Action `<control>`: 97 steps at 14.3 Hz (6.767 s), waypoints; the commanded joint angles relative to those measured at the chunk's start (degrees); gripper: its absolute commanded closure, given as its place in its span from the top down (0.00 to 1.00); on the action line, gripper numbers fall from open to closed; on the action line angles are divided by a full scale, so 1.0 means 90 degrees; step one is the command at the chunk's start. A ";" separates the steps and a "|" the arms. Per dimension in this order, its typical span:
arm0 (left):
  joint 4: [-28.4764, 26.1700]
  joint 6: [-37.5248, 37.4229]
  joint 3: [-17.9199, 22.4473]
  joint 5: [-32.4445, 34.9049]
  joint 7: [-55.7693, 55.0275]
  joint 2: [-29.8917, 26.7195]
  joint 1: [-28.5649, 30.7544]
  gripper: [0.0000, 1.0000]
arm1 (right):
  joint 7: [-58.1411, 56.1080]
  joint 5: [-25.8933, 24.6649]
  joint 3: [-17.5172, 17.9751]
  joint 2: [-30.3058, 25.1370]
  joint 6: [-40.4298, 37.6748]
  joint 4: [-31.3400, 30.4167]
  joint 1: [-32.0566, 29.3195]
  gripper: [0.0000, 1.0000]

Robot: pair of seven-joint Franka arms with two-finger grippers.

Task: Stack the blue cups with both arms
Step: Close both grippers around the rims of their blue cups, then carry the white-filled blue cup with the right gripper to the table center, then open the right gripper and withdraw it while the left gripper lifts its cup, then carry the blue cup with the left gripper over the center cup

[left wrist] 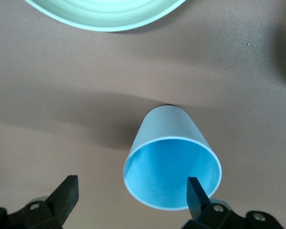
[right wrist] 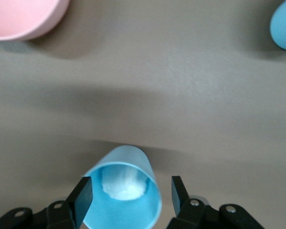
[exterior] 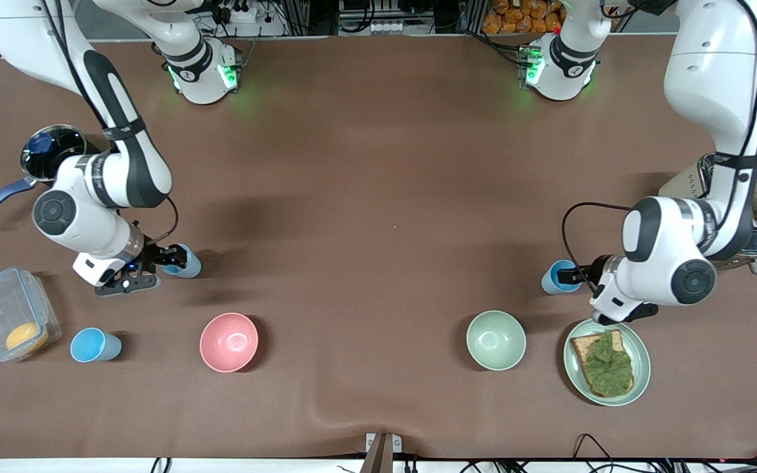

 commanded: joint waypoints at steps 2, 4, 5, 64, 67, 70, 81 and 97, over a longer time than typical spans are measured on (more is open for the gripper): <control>0.0023 0.0031 0.0026 0.0038 0.0055 -0.0023 0.0051 1.00 | -0.0275 -0.0112 0.0087 -0.0042 -0.0065 -0.0111 -0.0389 0.76; 0.0023 0.0080 0.0026 0.0058 0.0104 0.0046 0.0060 1.00 | -0.0266 -0.0112 0.0087 0.0026 -0.0055 -0.0111 -0.0340 0.67; -0.0035 0.0186 0.0026 0.0058 0.0114 0.0046 0.0080 1.00 | -0.0266 -0.0112 0.0087 0.0104 -0.0016 -0.0111 -0.0340 0.55; -0.1335 0.1437 -0.0004 -0.0001 0.0085 -0.0705 0.0197 0.00 | 0.6302 0.0874 -0.0108 0.0585 -0.2579 0.3695 0.3452 1.00; -0.1257 0.1437 -0.0004 -0.0049 -0.0276 -0.0881 0.0187 0.00 | 0.4662 0.0991 -0.0079 0.0058 -0.3568 0.4010 0.2544 1.00; -0.1032 0.1437 -0.0188 -0.0049 -0.0919 -0.0921 0.0109 0.00 | 0.2749 0.0865 -0.0059 -0.0528 -0.4426 0.3903 0.1743 1.00; -0.0613 0.0939 -0.2277 -0.0030 -0.3887 -0.1136 -0.0075 0.00 | 0.0506 -0.0024 -0.0010 -0.2513 -0.4215 0.2145 0.0041 1.00; 0.0111 0.1115 -0.2544 0.0283 -0.5541 -0.0403 -0.2146 0.00 | 0.0506 -0.0005 -0.0010 -0.2385 -0.4430 0.2428 0.0060 1.00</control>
